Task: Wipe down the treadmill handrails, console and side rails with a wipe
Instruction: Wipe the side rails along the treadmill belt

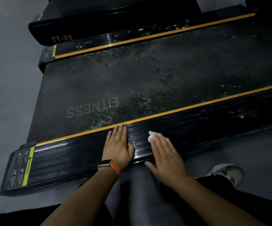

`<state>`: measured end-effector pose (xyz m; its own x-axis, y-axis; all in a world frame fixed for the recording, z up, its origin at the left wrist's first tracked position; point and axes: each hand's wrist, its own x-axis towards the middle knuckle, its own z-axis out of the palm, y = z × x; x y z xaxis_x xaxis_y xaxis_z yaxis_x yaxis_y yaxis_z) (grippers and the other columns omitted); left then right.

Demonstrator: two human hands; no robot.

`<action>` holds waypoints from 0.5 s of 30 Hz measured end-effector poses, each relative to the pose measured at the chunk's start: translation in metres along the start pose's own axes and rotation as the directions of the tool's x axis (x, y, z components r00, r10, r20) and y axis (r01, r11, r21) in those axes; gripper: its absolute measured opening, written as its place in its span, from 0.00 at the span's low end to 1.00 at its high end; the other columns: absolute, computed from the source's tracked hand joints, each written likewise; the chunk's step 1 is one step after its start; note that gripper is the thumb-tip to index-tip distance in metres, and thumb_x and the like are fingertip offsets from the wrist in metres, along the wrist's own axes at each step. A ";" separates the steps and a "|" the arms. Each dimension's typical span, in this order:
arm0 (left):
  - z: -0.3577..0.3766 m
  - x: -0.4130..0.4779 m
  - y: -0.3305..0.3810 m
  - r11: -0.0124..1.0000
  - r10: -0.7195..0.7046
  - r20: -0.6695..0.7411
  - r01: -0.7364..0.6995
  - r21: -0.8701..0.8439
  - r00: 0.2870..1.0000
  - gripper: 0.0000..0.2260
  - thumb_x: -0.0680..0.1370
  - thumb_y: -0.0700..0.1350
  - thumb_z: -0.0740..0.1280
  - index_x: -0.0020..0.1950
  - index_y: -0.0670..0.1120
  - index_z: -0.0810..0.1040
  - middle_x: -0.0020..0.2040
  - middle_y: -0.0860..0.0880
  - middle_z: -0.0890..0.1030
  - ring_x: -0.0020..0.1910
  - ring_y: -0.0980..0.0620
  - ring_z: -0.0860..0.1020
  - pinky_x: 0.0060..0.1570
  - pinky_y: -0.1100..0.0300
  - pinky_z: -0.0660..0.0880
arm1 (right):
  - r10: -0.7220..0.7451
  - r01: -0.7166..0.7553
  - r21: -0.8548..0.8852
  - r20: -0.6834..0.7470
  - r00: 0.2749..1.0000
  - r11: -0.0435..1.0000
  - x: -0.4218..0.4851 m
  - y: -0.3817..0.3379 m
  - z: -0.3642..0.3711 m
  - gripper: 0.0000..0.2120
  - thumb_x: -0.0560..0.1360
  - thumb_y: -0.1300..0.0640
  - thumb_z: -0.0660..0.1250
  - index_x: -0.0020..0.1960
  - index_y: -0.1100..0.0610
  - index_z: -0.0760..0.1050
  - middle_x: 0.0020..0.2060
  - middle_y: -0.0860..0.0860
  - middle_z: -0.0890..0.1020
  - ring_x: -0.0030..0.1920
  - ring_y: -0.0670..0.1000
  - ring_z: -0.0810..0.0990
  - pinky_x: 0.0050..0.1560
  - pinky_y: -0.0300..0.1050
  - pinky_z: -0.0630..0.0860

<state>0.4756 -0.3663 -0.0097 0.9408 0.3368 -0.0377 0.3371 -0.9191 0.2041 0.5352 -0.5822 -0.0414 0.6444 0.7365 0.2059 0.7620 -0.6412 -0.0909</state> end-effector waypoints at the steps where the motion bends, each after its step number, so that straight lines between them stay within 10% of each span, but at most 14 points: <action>1: 0.000 0.000 0.000 1.000 0.002 -0.001 -0.002 -0.006 1.000 0.33 0.79 0.56 0.48 0.83 0.43 0.59 0.83 0.45 0.57 0.83 0.48 0.52 0.82 0.48 0.50 | -0.051 0.051 -0.008 0.010 0.999 0.999 0.004 0.001 0.001 0.42 0.79 0.36 0.59 0.81 0.65 0.62 0.81 0.62 0.63 0.82 0.60 0.61 0.79 0.59 0.57; 15: 0.002 -0.001 -0.002 0.999 0.002 -0.022 -0.003 -0.038 1.000 0.32 0.80 0.56 0.50 0.82 0.43 0.61 0.83 0.46 0.57 0.83 0.49 0.52 0.81 0.48 0.51 | -0.041 0.041 0.001 0.159 0.987 0.999 0.026 0.023 -0.010 0.41 0.83 0.30 0.48 0.84 0.59 0.56 0.83 0.55 0.59 0.84 0.54 0.55 0.80 0.58 0.55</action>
<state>0.4741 -0.3649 -0.0117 0.9407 0.3390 -0.0161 0.3327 -0.9116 0.2413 0.5690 -0.5794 -0.0285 0.6149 0.7868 0.0523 0.7879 -0.6102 -0.0831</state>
